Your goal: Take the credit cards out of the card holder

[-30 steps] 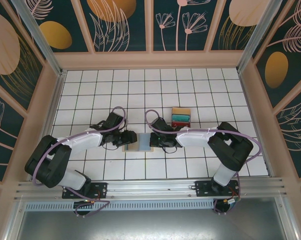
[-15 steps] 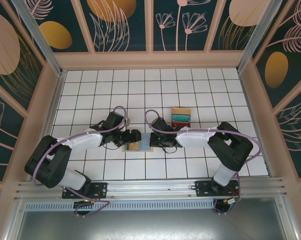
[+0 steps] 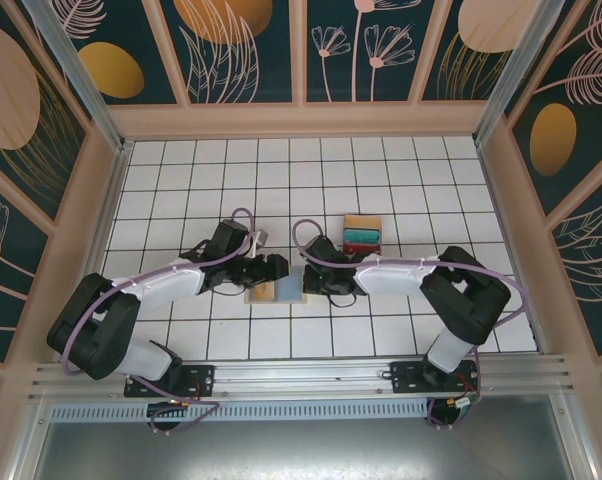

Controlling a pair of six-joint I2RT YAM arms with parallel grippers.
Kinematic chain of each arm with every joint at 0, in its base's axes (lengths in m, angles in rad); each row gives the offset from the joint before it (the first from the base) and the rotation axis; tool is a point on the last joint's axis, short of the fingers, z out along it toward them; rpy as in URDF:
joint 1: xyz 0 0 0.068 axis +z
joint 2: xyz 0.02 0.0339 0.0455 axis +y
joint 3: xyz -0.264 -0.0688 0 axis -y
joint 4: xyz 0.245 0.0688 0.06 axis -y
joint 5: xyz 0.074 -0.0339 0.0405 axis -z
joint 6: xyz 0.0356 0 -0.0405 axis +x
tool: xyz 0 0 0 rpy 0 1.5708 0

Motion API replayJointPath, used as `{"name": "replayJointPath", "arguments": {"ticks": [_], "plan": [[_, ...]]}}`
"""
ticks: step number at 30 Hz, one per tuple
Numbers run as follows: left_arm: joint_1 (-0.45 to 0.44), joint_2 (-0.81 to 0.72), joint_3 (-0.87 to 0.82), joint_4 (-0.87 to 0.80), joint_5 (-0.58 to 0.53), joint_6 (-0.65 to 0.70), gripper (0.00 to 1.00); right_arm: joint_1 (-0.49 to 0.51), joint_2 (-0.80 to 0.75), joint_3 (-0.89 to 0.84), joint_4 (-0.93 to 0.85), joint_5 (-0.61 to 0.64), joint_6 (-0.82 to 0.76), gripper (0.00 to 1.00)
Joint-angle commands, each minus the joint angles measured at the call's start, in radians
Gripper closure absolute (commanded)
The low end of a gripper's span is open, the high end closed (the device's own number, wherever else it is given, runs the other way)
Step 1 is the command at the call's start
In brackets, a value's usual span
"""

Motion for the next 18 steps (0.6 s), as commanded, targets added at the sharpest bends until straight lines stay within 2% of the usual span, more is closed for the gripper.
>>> {"name": "replayJointPath", "arguments": {"ticks": [1, 6, 10, 18], "plan": [[-0.007, -0.005, 0.01, -0.003, -0.029, -0.005, 0.31, -0.002, -0.072, -0.016, -0.037, 0.052, 0.021, 0.91], [0.003, -0.043, 0.024, -0.104, -0.169, 0.007, 0.37, -0.001, -0.105, -0.001, -0.013, 0.037, 0.013, 0.87], [0.031, -0.083, 0.013, -0.18, -0.26, 0.02, 0.52, 0.0, -0.098, 0.034, 0.042, -0.023, 0.003, 0.86], [0.051, -0.096, -0.014, -0.264, -0.369, 0.039, 0.74, 0.0, 0.002, 0.077, 0.21, -0.251, 0.046, 0.88]]}}
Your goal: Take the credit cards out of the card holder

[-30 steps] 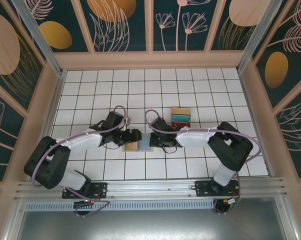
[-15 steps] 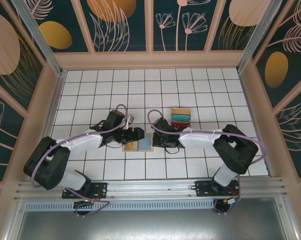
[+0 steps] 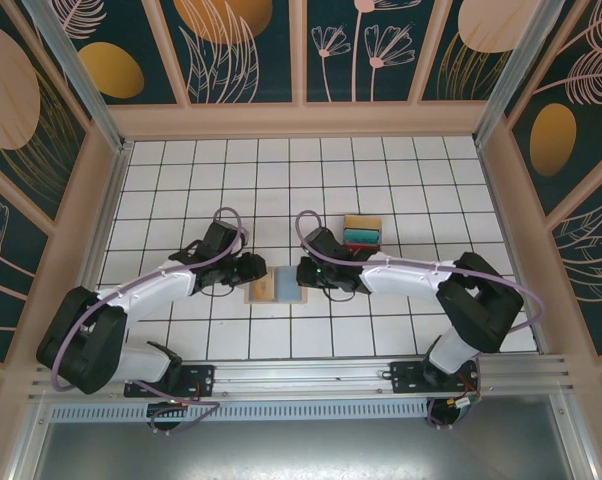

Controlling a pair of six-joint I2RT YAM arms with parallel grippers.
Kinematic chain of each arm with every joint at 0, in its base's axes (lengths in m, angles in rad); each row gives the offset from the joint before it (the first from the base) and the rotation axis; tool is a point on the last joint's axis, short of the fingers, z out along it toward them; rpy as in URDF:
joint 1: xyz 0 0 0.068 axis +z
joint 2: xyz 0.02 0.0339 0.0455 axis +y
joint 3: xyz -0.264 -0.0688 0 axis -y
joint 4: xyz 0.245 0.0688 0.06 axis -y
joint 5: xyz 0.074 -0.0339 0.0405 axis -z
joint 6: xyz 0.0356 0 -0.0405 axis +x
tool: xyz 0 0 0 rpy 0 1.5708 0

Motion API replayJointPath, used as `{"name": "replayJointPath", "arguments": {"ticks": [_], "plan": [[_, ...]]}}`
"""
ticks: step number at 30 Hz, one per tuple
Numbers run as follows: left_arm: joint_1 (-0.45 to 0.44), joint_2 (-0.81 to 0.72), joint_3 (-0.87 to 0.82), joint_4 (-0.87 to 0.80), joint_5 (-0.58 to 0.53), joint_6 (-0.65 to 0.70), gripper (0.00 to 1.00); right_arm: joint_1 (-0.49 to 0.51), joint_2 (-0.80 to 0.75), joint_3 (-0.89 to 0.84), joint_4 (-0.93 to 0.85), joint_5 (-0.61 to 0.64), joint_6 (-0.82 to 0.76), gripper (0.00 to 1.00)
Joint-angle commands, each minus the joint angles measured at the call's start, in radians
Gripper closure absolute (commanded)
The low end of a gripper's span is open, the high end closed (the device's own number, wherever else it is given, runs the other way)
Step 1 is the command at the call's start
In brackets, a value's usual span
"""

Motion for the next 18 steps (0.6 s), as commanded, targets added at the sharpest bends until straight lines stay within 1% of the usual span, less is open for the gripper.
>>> {"name": "replayJointPath", "arguments": {"ticks": [1, 5, 8, 10, 18], "plan": [[0.004, -0.002, -0.021, -0.07, -0.07, 0.012, 0.75, 0.0, 0.044, 0.019, 0.125, -0.126, 0.042, 0.88], [0.004, -0.003, -0.049, -0.041, -0.058, 0.003, 0.8, 0.001, 0.081, 0.031, 0.128, -0.148, 0.051, 0.88], [0.004, 0.002, -0.062, 0.001, -0.008, 0.004, 0.81, 0.0, 0.106, 0.038, 0.131, -0.16, 0.059, 0.87], [0.004, 0.01, -0.066, 0.025, 0.019, 0.005, 0.85, 0.002, 0.125, 0.047, 0.13, -0.173, 0.061, 0.88], [0.004, 0.044, -0.068, 0.06, 0.048, 0.005, 0.85, 0.003, 0.138, 0.05, 0.119, -0.173, 0.061, 0.88]]}}
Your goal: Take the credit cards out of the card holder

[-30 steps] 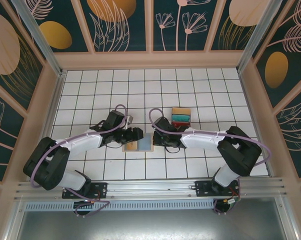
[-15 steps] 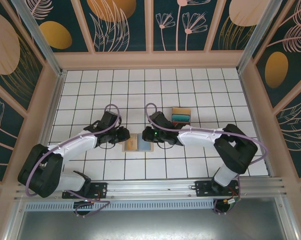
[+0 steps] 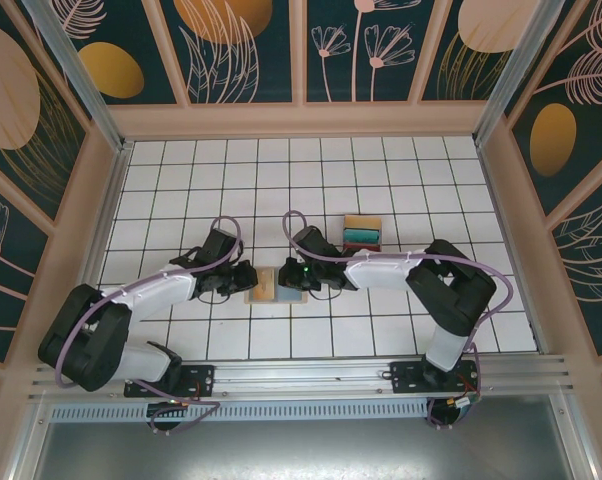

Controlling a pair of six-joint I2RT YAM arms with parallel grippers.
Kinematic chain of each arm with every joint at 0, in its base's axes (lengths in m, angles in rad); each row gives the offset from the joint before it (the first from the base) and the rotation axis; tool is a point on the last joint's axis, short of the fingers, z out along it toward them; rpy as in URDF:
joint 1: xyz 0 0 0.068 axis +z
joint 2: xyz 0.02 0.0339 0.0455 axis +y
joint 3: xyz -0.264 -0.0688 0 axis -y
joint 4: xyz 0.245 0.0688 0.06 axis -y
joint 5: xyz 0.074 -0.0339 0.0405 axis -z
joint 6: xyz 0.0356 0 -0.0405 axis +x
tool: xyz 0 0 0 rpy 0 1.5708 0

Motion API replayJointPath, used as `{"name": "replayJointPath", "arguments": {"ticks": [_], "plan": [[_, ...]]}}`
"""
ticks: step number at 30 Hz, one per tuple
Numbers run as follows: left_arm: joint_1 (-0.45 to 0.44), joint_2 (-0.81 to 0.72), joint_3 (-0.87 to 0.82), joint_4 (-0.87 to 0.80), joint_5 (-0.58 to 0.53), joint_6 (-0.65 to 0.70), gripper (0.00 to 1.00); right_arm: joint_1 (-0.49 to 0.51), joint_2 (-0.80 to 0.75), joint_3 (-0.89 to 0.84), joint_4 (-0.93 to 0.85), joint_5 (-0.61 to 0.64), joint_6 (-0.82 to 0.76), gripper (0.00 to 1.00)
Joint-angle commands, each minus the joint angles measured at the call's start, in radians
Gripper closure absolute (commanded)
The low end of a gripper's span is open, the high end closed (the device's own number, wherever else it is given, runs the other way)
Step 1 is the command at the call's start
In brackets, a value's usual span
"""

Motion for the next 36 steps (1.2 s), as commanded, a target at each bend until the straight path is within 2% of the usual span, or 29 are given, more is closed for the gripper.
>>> {"name": "replayJointPath", "arguments": {"ticks": [1, 8, 18, 36], "plan": [[0.003, 0.021, -0.009, 0.029, 0.028, 0.001, 0.86, 0.003, 0.007, 0.028, 0.012, -0.012, 0.008, 0.88], [0.003, 0.062, -0.014, 0.035, 0.046, 0.001, 0.86, 0.003, 0.005, 0.026, 0.006, -0.012, 0.009, 0.88], [0.003, 0.067, -0.027, 0.068, 0.086, -0.008, 0.85, 0.001, 0.061, 0.045, 0.019, -0.075, 0.019, 0.89], [0.003, 0.068, -0.03, 0.073, 0.094, -0.01, 0.85, -0.008, 0.108, 0.055, 0.055, -0.121, 0.026, 0.87]]}}
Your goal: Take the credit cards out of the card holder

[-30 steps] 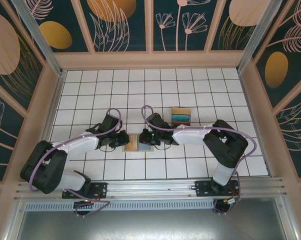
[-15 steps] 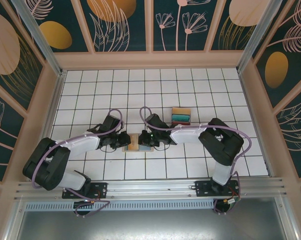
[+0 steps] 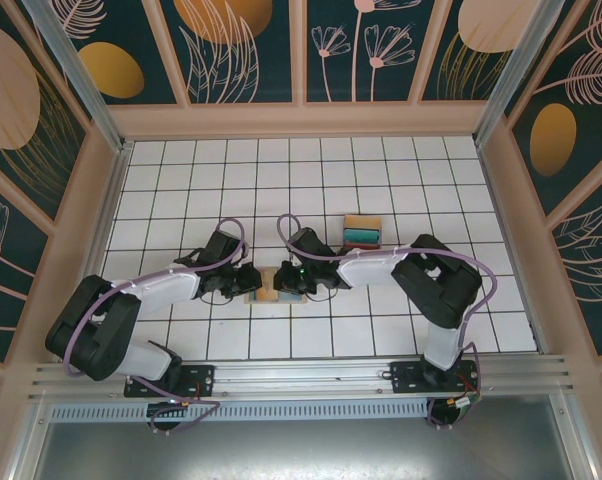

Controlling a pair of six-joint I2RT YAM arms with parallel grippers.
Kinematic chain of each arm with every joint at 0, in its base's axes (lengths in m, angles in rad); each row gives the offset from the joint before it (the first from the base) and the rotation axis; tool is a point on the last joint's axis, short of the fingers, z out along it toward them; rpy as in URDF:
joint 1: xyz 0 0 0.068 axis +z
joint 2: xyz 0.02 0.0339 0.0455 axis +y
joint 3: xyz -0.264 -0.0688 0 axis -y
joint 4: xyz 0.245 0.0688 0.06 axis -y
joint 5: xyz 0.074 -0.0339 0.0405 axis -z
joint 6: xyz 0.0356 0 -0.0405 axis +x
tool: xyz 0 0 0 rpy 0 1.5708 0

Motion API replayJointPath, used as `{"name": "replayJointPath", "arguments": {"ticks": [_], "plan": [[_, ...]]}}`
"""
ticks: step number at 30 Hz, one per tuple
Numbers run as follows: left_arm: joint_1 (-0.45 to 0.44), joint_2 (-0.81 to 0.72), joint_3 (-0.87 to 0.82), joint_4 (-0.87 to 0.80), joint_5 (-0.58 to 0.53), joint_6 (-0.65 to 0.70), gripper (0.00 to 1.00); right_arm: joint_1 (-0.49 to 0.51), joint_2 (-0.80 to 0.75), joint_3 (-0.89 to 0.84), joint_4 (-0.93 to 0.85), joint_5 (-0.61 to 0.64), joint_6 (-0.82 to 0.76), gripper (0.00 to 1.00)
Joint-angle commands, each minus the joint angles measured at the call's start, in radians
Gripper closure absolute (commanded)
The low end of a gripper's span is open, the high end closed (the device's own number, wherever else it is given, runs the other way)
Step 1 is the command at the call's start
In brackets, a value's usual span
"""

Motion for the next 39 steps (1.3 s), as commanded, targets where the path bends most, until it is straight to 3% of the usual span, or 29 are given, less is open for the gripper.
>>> {"name": "replayJointPath", "arguments": {"ticks": [1, 3, 7, 17, 39], "plan": [[0.003, 0.015, -0.015, 0.011, 0.022, -0.006, 0.85, -0.006, 0.022, 0.025, 0.036, -0.028, 0.015, 0.87], [0.002, 0.015, -0.015, 0.012, 0.022, -0.007, 0.85, -0.006, 0.026, 0.026, 0.04, -0.036, 0.014, 0.88], [0.002, 0.013, -0.014, 0.006, 0.017, -0.008, 0.85, -0.009, 0.018, 0.016, 0.043, -0.03, 0.017, 1.0], [0.002, -0.032, 0.016, -0.051, -0.053, 0.008, 0.86, -0.03, -0.044, -0.055, 0.059, -0.004, 0.046, 1.0], [0.002, -0.031, 0.011, -0.042, -0.032, 0.01, 0.86, -0.083, -0.214, -0.199, 0.002, 0.047, 0.028, 1.0]]}}
